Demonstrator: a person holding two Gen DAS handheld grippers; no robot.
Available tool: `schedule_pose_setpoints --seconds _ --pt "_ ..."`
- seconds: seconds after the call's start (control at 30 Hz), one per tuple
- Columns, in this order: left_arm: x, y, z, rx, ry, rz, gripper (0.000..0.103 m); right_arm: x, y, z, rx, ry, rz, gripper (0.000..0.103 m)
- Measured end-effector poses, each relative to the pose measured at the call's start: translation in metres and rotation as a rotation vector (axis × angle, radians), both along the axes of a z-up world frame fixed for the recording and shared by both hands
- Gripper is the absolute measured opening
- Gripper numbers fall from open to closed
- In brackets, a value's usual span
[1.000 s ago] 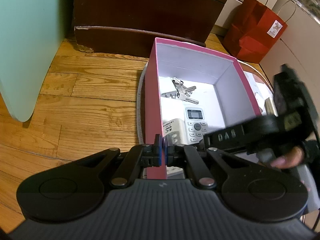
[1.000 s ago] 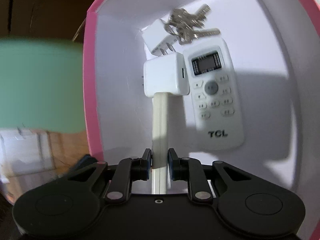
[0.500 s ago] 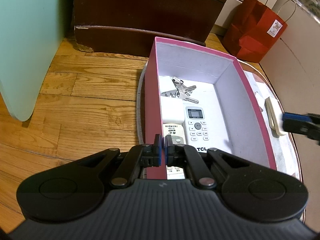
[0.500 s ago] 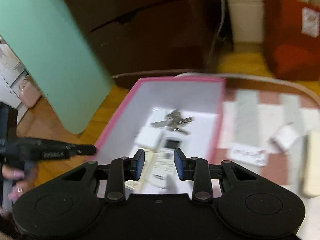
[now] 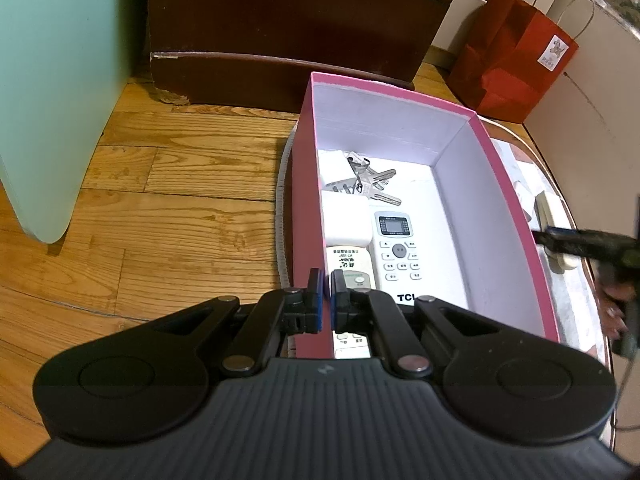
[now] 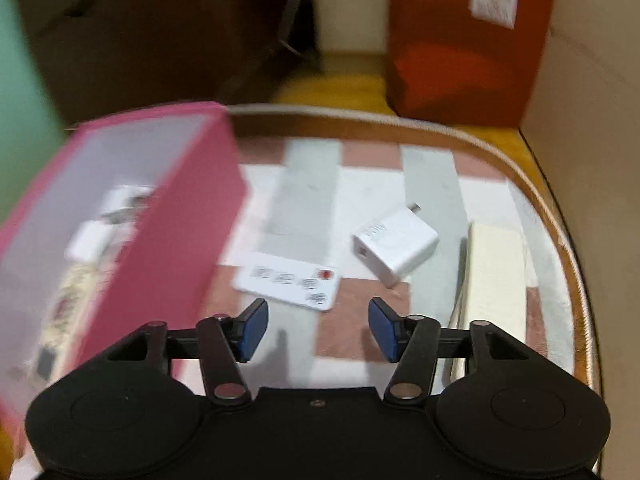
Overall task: Organize rigid objects
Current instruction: 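Reach the right tool to the large white charger and grasp it, then carry the large charger into the box and open the right tool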
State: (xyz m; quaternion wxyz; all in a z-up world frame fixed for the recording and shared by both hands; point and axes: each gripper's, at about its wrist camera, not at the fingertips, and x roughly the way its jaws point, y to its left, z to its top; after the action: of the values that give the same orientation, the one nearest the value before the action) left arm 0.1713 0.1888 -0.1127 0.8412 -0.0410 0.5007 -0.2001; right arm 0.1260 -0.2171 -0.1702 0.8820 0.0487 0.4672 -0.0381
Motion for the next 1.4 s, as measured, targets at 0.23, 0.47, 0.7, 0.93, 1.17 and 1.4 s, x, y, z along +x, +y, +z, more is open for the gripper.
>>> schedule_pose_setpoints --seconds 0.23,0.47,0.7,0.93,1.17,1.4 --pt "-0.001 -0.003 0.000 0.014 -0.002 0.008 0.003 0.060 -0.038 -0.019 0.063 0.086 -0.290 0.067" --pt "-0.002 -0.004 0.000 0.017 -0.006 0.006 0.003 0.085 -0.049 -0.036 0.130 0.108 -0.366 0.092" --pt "-0.002 -0.004 0.000 0.015 -0.006 0.005 0.003 0.090 -0.029 -0.038 -0.035 0.118 -0.365 0.068" --pt "-0.002 -0.003 -0.001 0.012 -0.003 0.006 0.003 0.056 -0.026 -0.036 -0.012 0.093 -0.287 0.063" --pt "-0.002 -0.002 -0.002 0.008 -0.003 0.006 0.003 0.005 0.001 -0.024 -0.021 0.035 -0.206 0.060" --pt "-0.002 -0.003 -0.002 0.015 -0.006 0.005 0.003 -0.034 0.018 0.016 0.032 -0.100 -0.123 0.057"
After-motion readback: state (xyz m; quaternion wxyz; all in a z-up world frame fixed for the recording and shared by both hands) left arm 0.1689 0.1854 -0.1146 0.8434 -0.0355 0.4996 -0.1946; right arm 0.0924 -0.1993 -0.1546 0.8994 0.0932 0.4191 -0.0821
